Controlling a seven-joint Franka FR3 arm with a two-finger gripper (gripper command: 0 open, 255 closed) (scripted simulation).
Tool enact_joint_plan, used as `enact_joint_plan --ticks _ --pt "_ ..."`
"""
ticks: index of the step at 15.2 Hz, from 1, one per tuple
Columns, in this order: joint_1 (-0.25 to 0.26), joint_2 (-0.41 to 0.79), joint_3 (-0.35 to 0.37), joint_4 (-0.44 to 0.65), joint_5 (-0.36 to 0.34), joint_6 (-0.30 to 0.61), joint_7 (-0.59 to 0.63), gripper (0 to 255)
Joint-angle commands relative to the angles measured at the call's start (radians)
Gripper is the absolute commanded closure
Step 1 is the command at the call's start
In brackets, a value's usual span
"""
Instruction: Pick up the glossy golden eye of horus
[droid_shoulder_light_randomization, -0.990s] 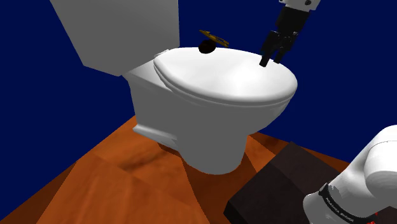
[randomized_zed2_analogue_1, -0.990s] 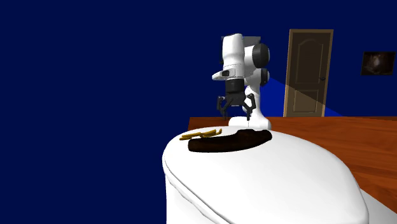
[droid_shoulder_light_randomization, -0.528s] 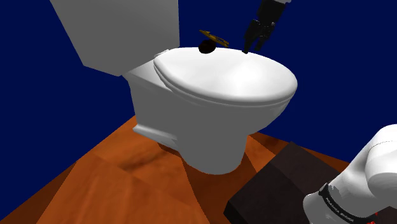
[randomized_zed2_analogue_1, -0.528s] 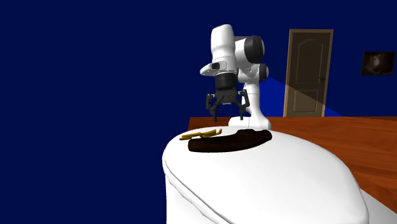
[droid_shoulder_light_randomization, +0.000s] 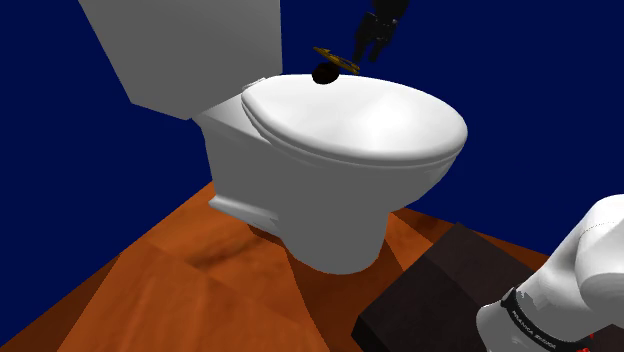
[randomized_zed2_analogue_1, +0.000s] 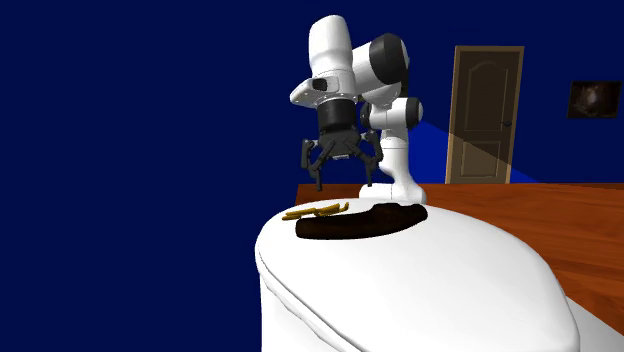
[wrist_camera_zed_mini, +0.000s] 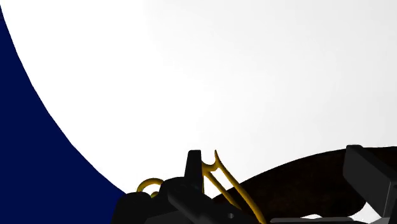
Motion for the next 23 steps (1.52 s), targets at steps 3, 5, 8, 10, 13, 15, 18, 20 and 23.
enact_joint_plan --ticks 3,5,8,10,13,15,18,20,23 --pt "-0.009 0.155 -0.015 0.206 0.072 -0.035 -0.084 0" --pt "-0.020 0.240 -0.016 0.328 0.109 -0.065 -0.117 0" --pt "-0.032 0.298 -0.013 0.403 0.134 -0.077 -0.140 0" --pt "-0.029 0.289 -0.012 0.363 0.133 -0.047 -0.147 0" --pt "-0.025 0.277 -0.011 0.307 0.133 -0.003 -0.157 0" --pt "-0.023 0.272 -0.010 0.279 0.134 0.019 -0.163 0" --pt "-0.023 0.272 -0.010 0.278 0.134 0.020 -0.164 255" --pt "-0.023 0.273 -0.010 0.278 0.134 0.022 -0.164 255" --pt "-0.023 0.270 -0.010 0.273 0.134 0.023 -0.164 255"
